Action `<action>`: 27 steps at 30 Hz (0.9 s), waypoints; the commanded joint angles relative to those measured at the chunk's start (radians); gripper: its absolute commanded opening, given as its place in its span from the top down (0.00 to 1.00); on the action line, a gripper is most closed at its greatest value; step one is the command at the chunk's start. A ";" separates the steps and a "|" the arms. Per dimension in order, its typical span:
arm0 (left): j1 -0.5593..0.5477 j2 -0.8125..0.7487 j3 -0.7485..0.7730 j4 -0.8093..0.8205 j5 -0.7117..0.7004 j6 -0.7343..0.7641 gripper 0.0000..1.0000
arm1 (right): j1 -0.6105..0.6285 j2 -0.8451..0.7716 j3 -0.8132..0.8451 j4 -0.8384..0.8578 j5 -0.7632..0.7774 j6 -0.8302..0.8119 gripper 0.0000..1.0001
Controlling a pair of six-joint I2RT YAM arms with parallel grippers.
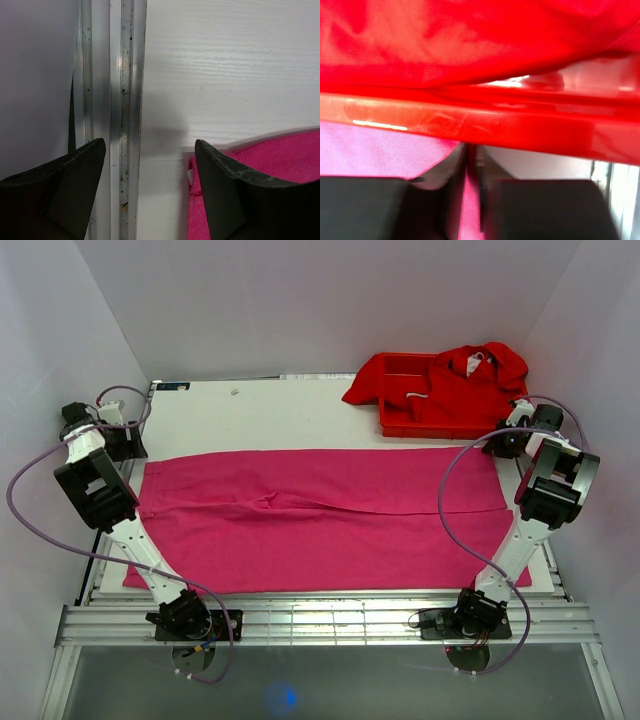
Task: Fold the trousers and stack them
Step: Flatten the trousers out, then fold the trousers
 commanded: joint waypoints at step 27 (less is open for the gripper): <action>0.050 0.166 0.329 -0.451 0.382 0.479 0.33 | -0.037 -0.176 -0.023 -0.151 -0.158 -0.119 0.92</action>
